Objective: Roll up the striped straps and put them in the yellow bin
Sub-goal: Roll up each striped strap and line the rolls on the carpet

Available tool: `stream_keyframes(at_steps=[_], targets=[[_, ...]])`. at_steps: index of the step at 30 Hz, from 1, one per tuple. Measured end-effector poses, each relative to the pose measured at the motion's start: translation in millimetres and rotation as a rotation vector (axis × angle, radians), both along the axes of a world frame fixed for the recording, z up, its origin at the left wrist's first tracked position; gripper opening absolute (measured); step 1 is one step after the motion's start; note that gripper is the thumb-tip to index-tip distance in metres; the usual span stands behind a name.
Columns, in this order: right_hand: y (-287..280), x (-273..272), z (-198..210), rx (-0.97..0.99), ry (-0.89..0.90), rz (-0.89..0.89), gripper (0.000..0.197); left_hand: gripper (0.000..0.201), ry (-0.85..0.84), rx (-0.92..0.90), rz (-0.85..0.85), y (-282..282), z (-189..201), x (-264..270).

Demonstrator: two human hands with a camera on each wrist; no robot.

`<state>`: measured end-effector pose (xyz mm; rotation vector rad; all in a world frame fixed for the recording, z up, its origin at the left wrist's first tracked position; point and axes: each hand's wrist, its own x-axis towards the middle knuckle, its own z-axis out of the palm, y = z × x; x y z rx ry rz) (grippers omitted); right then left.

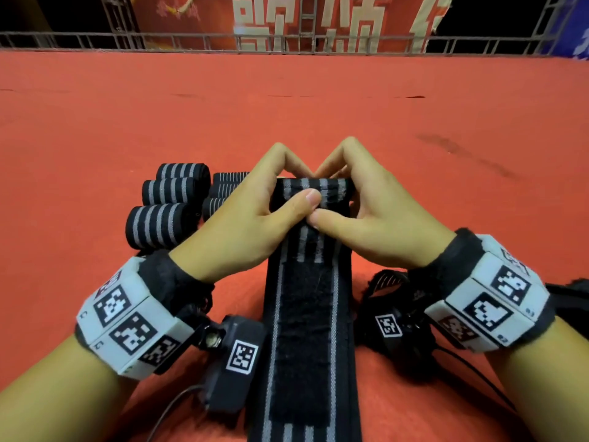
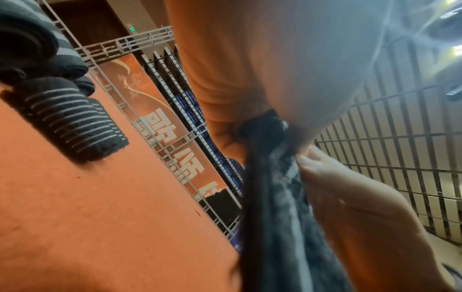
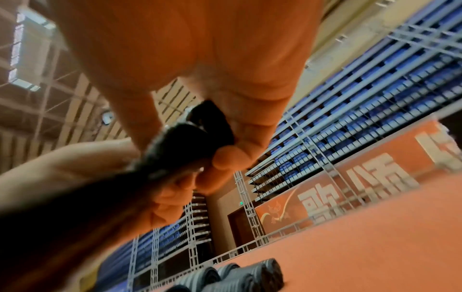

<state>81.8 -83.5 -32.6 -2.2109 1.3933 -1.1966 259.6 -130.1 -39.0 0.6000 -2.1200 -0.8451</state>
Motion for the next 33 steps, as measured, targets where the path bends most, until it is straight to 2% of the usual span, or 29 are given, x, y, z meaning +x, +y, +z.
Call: stream_keyframes(at_steps=[2, 5, 7, 11, 14, 16, 21, 26, 28, 30, 33], targets=[[0.3, -1.0, 3.1, 0.177, -0.145, 0.055, 0.034, 0.019, -0.002, -0.07, 0.014, 0.3, 1.0, 1.4], [-2.3, -2.0, 5.4, 0.315, -0.354, 0.126, 0.018, 0.019, 0.006, -0.086, 0.02, 0.7, 1.9, 1.6], [-2.7, -0.6, 5.0, 0.278, -0.363, 0.128, 0.017, 0.02, 0.016, -0.032, 0.004, 1.0, 2.6, 1.6], [-2.3, 4.2, 0.4, 0.162, -0.256, 0.137, 0.019, 0.032, 0.055, 0.187, 0.05, 0.1, 4.6, 1.9], [-2.3, 6.0, -4.7, 0.093, -0.153, 0.089, 0.016, 0.043, 0.027, 0.254, 0.084, -4.6, 3.4, 2.5], [-1.7, 7.9, -6.4, 0.085, -0.147, 0.088, 0.014, 0.042, 0.049, 0.287, 0.079, -5.5, 3.9, 3.1], [-4.5, 9.1, -1.2, 0.267, -0.441, 0.08, 0.028, 0.034, 0.181, 0.289, 0.002, -4.5, 2.9, 2.2], [-3.3, 8.5, 0.6, 0.152, -0.507, 0.064, 0.019, 0.041, 0.223, 0.287, 0.038, 1.1, 0.3, -6.3], [-2.8, 11.6, 0.5, 0.194, -0.63, 0.084, 0.026, 0.037, 0.22, 0.218, 0.073, 0.5, -0.1, -7.3], [-1.9, 15.1, -0.6, 0.29, -0.716, 0.133, 0.041, 0.025, 0.251, 0.143, 0.101, -1.1, 1.5, -4.8], [-1.2, 17.8, -8.1, 0.358, -0.598, 0.195, 0.068, 0.016, 0.27, 0.069, 0.128, -5.2, 7.4, 1.5]])
